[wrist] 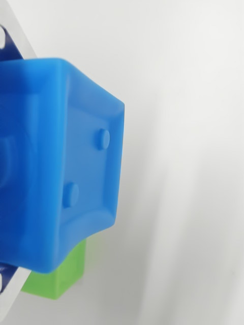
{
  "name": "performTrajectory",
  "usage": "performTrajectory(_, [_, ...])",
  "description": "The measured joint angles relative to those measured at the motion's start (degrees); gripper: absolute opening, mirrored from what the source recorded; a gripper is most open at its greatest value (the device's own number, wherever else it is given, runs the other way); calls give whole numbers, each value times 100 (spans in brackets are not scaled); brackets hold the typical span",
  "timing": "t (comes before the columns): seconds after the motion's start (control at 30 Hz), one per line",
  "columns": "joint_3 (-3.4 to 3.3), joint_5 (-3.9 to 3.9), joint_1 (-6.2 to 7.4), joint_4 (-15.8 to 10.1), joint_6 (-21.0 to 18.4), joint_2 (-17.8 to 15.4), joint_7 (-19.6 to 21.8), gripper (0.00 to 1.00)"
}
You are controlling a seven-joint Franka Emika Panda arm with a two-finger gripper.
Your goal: Stack cube
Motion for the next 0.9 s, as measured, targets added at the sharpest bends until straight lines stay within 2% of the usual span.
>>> performTrajectory(0.9, [-240,39,-366,-247,-59,-317,-375,0])
